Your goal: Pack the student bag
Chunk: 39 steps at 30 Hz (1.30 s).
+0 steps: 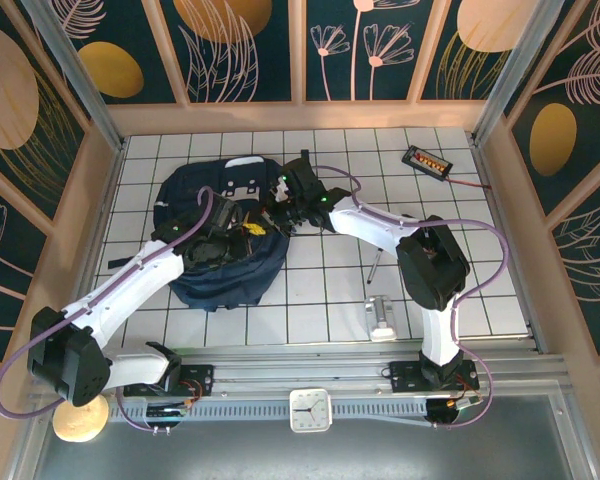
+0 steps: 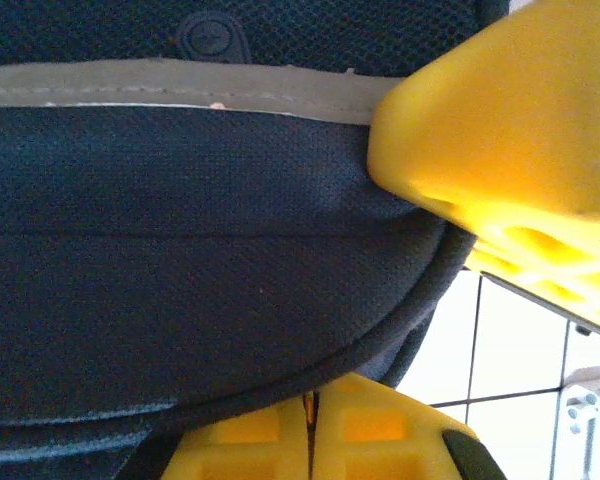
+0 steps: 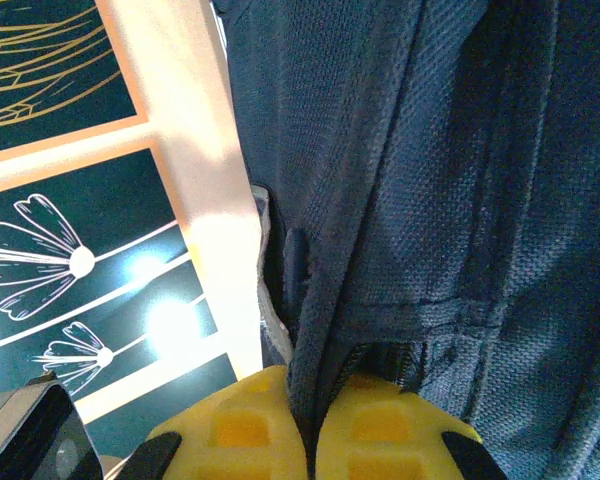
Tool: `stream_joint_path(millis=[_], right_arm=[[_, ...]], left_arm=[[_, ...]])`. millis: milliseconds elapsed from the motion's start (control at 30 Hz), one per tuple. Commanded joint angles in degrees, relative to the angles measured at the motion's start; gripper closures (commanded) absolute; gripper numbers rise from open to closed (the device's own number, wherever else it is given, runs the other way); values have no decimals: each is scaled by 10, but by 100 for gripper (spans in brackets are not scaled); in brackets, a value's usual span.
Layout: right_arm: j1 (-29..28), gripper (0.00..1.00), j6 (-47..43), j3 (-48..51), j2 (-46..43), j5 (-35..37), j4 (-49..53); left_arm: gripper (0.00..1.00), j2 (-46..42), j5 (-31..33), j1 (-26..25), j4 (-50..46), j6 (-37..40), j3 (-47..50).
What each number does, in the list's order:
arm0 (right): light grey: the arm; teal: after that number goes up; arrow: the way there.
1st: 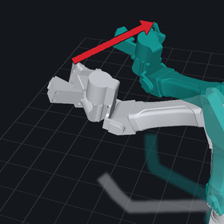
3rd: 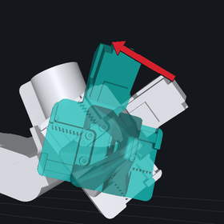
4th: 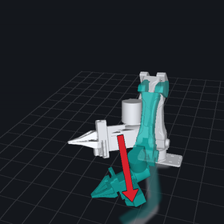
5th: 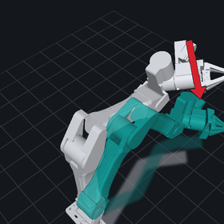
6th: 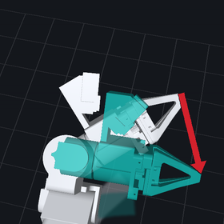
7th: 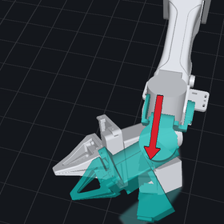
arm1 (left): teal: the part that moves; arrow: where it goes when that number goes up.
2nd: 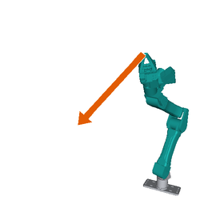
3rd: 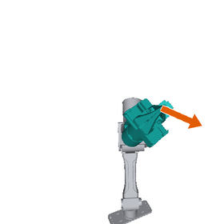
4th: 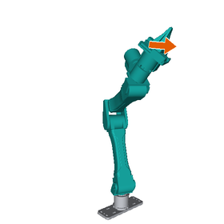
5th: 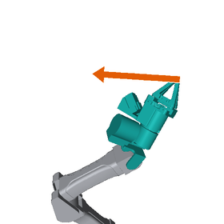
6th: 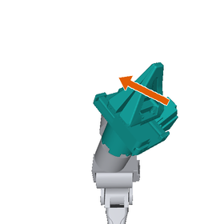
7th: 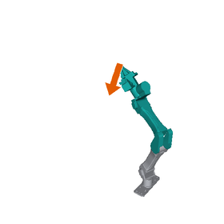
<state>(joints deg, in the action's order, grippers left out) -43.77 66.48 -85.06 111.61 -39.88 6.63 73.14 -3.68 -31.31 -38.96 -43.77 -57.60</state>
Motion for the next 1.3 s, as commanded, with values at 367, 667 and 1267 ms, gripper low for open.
stream_joint_path(millis=[367,667,1267], right_arm=[[61,100,-93,45,-66,7,53],[163,100,-185,69,-87,-29,123],[152,76,-53,117,-82,-119,-99]], left_arm=[[100,-100,76,69,-151,84,64],[100,-84,107,171,-161,164,65],[100,-91,-63,203,-61,149,78]])
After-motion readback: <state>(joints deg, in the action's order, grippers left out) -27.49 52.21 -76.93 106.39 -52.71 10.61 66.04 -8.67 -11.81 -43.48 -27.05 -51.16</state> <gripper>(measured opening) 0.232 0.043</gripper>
